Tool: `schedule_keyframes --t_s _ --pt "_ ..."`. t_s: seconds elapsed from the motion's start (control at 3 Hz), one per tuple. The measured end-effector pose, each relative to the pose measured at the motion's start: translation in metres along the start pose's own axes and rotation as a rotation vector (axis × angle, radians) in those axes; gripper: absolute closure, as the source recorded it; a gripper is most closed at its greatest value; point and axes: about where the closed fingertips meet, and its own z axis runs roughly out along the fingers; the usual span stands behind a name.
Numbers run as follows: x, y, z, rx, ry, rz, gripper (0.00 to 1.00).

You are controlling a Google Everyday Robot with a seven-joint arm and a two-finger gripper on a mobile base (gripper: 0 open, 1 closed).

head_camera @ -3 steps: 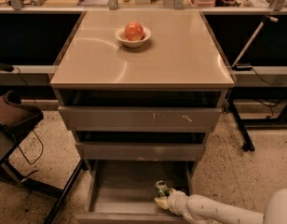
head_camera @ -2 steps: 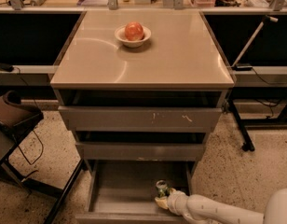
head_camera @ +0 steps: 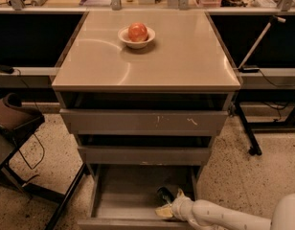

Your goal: Place green can into bottom drawer

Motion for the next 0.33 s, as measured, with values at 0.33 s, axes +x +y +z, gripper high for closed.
schedule_keyframes --t_s 0.33 --pt "0.0000 0.0000 0.0000 0.000 0.000 0.000 0.00"
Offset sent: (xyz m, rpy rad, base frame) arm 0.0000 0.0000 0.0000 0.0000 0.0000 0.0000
